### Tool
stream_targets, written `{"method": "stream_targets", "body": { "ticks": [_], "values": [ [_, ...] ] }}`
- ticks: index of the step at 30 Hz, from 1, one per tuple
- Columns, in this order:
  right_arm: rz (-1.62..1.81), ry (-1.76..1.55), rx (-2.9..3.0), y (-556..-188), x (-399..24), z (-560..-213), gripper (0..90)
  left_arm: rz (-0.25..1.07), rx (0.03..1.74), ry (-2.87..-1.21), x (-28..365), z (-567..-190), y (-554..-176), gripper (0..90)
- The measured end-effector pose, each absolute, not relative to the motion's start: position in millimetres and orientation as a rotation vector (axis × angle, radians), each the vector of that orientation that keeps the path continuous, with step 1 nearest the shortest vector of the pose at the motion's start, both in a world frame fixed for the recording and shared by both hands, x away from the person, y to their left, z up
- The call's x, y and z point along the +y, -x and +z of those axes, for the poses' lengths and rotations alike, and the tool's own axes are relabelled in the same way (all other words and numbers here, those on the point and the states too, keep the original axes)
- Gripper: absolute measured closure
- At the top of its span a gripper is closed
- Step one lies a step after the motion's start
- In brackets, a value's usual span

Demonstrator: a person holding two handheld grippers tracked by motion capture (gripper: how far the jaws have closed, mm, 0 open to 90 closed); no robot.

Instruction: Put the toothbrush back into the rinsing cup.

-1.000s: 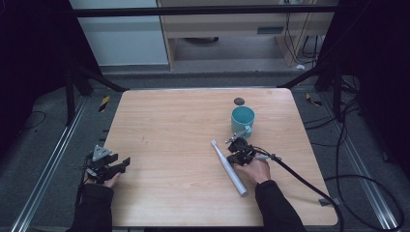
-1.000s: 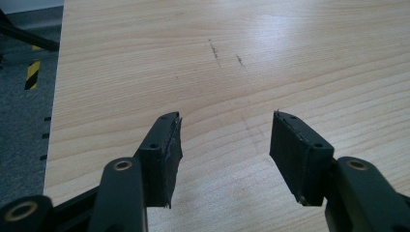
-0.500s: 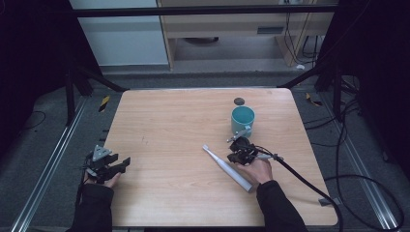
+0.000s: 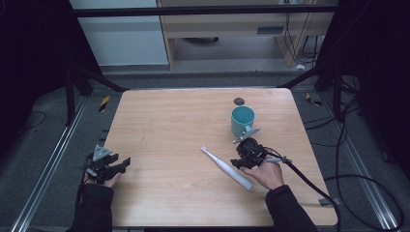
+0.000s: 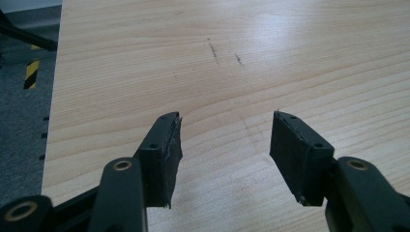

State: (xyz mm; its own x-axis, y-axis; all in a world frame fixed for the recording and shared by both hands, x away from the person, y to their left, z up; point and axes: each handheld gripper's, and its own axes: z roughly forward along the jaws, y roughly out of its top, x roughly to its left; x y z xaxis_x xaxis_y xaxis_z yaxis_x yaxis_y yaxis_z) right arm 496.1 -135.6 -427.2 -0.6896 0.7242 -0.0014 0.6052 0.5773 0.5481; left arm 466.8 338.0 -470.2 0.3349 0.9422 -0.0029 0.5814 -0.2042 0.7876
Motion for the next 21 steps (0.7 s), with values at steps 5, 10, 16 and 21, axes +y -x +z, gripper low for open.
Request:
{"method": "stream_targets", "body": {
  "ticks": [5,10,16,21],
  "values": [
    [0.740,-1.095,2.610,-487,-133,-426,49.5,0.649,1.338,-1.893,338,-470,-467,44.4],
    [0.719,-1.108,2.629,-483,-131,-427,46.6,0.640,1.337,-1.893,339,-471,-468,44.4],
    [0.670,-1.101,2.675,-480,-121,-440,44.7,0.644,1.330,-1.899,337,-470,-467,44.4],
    [0.628,-1.107,2.707,-481,-115,-449,45.0,0.639,1.335,-1.899,339,-472,-468,44.4]
  ]
}}
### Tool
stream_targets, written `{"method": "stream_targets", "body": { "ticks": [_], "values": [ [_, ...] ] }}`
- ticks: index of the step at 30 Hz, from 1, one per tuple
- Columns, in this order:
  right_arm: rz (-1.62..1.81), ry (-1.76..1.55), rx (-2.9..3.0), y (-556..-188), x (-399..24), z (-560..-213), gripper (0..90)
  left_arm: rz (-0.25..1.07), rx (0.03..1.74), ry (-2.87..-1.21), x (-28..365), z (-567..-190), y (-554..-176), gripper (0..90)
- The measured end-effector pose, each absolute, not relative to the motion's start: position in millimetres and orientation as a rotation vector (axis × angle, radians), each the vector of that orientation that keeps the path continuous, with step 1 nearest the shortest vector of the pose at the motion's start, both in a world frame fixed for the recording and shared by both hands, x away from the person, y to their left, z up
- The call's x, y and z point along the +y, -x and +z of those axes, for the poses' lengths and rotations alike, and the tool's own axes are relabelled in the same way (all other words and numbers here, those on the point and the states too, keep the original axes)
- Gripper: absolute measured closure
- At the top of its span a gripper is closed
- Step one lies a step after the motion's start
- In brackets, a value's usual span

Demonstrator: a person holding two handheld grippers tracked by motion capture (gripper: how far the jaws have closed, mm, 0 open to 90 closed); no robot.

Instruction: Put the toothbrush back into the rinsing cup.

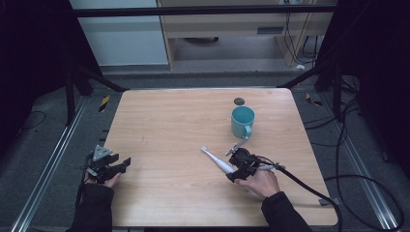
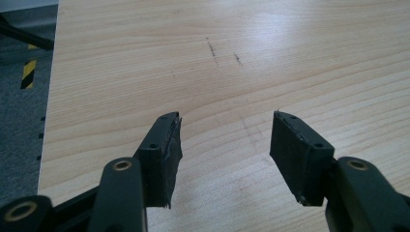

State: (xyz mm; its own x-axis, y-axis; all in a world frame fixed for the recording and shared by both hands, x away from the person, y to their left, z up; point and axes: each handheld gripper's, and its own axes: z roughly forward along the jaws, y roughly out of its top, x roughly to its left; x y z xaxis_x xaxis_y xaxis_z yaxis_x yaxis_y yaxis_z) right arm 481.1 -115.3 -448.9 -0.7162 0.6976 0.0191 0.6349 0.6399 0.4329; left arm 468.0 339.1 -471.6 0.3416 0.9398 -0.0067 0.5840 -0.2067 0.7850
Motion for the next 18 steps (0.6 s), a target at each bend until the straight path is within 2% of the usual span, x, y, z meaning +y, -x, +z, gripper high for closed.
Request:
{"method": "stream_targets", "body": {
  "ticks": [12,18],
  "values": [
    [0.550,-1.134,2.736,-485,-106,-466,51.7,0.641,1.333,-1.897,339,-471,-468,44.4],
    [0.536,-1.180,2.731,-495,-107,-469,59.2,0.639,1.334,-1.898,339,-471,-468,44.4]
  ]
}}
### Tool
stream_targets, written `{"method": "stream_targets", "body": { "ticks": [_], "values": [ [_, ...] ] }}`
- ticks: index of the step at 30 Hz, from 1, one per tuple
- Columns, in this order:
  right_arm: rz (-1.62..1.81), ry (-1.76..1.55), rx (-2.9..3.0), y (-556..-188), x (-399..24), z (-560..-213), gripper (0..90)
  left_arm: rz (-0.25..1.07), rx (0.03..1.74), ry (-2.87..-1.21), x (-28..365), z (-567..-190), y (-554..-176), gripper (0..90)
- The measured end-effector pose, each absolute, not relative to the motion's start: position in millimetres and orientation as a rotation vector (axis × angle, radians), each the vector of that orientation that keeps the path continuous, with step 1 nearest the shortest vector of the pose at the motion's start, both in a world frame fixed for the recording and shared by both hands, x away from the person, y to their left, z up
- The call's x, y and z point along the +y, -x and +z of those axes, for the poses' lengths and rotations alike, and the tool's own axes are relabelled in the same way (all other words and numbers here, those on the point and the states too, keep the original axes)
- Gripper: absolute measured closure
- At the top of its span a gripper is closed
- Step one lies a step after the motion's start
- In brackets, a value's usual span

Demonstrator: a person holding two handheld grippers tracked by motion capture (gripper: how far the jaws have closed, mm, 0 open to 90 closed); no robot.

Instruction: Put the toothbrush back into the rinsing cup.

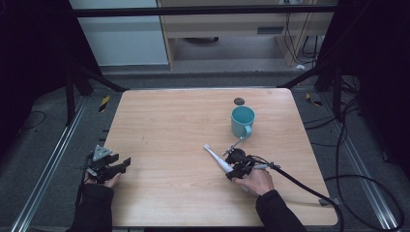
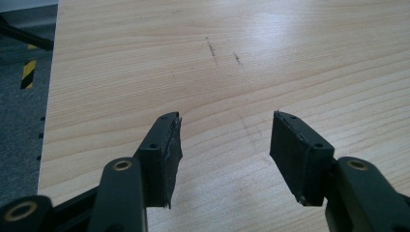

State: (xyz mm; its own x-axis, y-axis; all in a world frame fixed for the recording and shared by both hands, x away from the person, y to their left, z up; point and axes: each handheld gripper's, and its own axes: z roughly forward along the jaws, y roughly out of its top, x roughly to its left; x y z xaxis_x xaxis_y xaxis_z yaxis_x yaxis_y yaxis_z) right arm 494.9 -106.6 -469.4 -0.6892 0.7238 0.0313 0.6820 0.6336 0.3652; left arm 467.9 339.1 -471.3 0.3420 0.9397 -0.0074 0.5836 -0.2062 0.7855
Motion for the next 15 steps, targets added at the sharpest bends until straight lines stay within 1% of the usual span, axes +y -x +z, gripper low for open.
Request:
{"method": "stream_targets", "body": {
  "ticks": [8,15],
  "values": [
    [0.470,-1.186,2.740,-501.3,-98.2,-469.7,64.9,0.637,1.337,-1.900,338.5,-471.4,-468.0,44.4],
    [0.449,-1.210,2.748,-503.6,-98.7,-468.7,66.2,0.638,1.340,-1.900,337.9,-470.9,-468.3,44.4]
  ]
}}
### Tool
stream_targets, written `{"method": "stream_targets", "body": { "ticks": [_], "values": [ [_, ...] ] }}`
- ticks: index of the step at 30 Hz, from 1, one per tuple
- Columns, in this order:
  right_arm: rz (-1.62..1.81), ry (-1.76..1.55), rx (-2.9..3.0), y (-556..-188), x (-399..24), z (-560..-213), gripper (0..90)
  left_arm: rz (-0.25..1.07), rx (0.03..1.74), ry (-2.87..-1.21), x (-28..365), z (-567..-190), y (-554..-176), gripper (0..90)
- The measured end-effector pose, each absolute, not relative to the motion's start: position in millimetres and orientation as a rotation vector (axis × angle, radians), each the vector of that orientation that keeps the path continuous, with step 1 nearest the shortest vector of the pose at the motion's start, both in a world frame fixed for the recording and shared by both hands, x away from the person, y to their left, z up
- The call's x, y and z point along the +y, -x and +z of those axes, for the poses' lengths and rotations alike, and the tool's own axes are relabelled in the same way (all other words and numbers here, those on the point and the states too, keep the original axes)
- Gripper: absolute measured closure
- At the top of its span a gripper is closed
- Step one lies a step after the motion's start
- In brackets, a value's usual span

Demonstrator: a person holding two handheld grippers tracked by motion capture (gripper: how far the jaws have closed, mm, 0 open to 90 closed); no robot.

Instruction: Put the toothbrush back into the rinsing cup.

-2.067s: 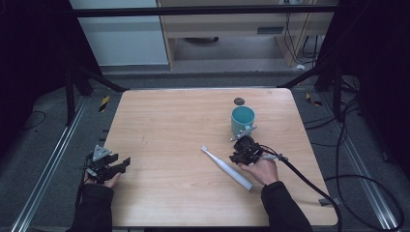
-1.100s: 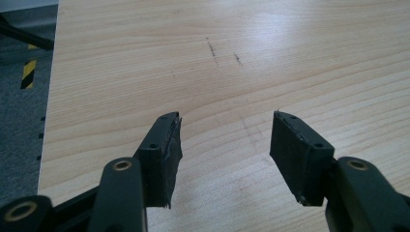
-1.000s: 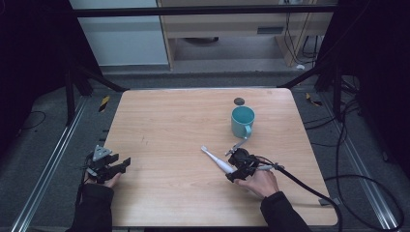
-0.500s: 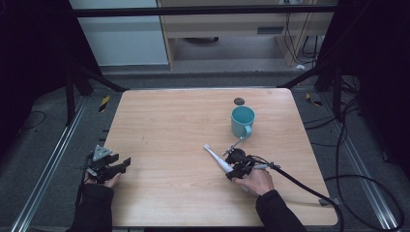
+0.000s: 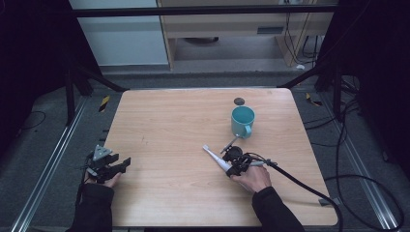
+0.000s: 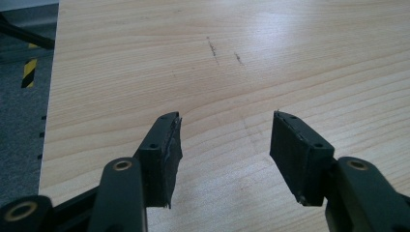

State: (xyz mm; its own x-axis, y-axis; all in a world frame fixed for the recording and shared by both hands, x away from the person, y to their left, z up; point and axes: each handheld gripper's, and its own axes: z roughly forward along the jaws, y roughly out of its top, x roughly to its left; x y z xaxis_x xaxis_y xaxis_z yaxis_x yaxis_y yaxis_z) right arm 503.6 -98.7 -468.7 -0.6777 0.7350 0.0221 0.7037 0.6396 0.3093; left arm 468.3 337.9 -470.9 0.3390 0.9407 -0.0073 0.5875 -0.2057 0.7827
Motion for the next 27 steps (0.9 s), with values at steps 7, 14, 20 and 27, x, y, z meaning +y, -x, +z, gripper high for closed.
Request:
{"method": "stream_targets", "body": {
  "ticks": [7,14,20,27],
  "values": [
    [0.512,-1.233,2.734,-504,-101,-467,66.6,0.639,1.340,-1.903,338,-470,-469,44.4],
    [0.650,-1.230,2.715,-500,-106,-451,66.6,0.639,1.339,-1.902,336,-470,-470,44.5],
    [0.793,-1.221,2.661,-499,-112,-438,66.6,0.641,1.338,-1.904,336,-470,-470,44.5],
    [0.986,-1.195,2.545,-500,-118,-425,66.6,0.641,1.333,-1.903,336,-471,-469,44.5]
  ]
}}
